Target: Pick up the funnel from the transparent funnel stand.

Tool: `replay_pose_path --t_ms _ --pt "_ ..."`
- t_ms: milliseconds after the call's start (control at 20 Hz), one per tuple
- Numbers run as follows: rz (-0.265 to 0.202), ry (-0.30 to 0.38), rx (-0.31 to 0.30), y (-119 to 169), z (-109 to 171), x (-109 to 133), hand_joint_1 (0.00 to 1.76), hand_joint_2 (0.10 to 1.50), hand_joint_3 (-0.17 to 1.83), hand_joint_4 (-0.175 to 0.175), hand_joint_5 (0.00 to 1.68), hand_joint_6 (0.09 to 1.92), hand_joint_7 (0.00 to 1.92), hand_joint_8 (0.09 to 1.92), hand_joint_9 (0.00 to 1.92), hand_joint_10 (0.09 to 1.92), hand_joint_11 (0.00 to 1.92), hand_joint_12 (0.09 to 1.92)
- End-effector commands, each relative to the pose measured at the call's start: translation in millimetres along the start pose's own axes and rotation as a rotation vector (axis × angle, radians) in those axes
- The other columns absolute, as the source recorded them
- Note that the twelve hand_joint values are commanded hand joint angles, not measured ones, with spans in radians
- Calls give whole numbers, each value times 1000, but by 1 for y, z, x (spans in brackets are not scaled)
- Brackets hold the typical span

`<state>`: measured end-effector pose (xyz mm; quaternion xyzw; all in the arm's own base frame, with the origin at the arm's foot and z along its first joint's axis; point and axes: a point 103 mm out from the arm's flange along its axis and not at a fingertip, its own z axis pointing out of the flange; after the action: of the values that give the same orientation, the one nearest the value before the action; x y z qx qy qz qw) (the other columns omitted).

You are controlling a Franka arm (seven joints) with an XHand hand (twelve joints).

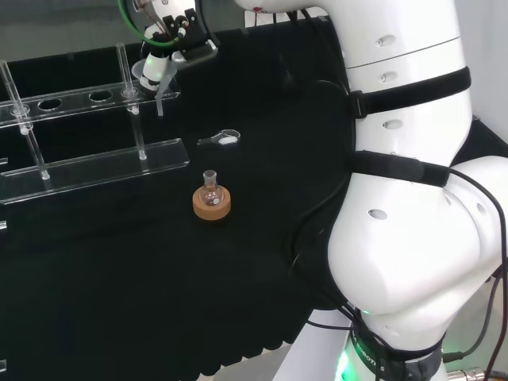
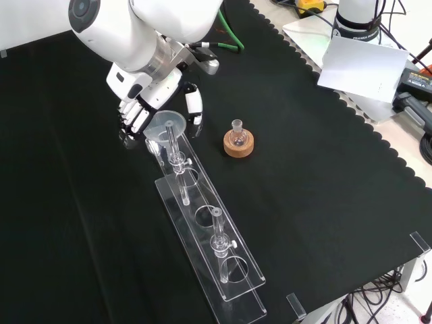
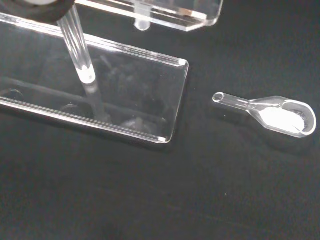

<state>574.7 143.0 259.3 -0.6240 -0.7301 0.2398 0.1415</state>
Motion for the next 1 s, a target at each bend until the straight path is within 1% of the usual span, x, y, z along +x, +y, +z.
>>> replay_pose_path --t_ms 50,150,200,350,400,450,550,650,700,800,1000 --pt "11 -14 -18 -1 2 -4 712 671 394 -49 222 87 14 586 248 737 196 1392" --pt "29 -38 -57 -3 0 -4 718 676 416 -51 277 87 85 642 358 700 216 1379" --pt "39 -53 -80 -4 -1 -4 725 685 429 -51 314 87 151 665 418 678 236 1368" --pt "59 -81 -168 -10 -6 -4 756 720 466 -48 438 87 360 685 603 609 329 1326" --pt "63 -90 -201 -12 -8 -3 765 731 474 -45 474 87 406 688 642 596 354 1319" --pt "66 -99 -232 -14 -10 -3 776 742 481 -38 544 90 459 687 684 581 382 1306" --pt "71 -123 -282 -20 -15 0 798 761 489 -18 675 196 548 665 759 532 426 1283" --pt "72 -143 -324 -26 -22 2 820 774 492 0 741 375 603 650 816 485 471 1264" --pt "70 -148 -334 -30 -25 3 830 777 495 8 755 456 618 648 835 471 491 1251" --pt "69 -160 -345 -38 -34 5 845 782 499 20 783 559 637 651 860 456 524 1234" --pt "77 -181 -335 -56 -52 6 854 786 503 27 799 625 648 656 877 449 551 1222"
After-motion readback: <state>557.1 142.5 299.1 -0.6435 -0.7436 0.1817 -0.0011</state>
